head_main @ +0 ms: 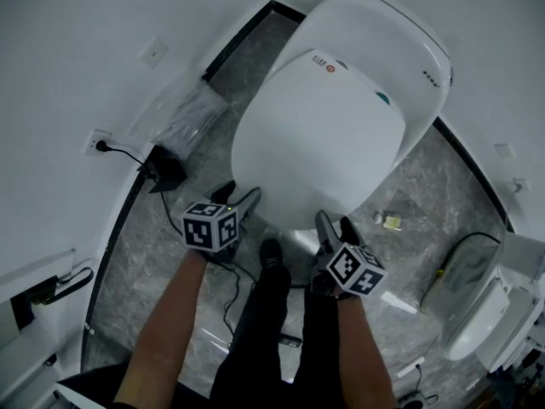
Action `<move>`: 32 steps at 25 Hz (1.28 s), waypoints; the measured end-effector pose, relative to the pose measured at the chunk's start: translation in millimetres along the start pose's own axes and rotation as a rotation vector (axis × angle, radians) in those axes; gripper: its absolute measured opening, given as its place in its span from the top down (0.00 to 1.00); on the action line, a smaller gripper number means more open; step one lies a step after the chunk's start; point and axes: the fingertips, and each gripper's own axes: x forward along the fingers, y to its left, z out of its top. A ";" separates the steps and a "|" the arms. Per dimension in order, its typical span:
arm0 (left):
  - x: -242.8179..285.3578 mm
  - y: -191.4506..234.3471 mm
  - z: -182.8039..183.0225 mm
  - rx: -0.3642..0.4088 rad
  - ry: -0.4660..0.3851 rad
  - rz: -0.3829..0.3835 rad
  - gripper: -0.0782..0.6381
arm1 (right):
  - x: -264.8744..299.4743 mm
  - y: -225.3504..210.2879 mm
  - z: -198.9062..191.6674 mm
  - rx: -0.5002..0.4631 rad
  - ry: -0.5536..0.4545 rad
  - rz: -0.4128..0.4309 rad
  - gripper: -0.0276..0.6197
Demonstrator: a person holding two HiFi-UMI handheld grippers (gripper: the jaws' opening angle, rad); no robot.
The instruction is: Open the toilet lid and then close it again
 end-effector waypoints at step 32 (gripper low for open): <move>-46.1 -17.4 38.3 0.026 -0.061 -0.004 0.60 | -14.2 59.8 -48.3 -0.454 0.206 0.151 0.94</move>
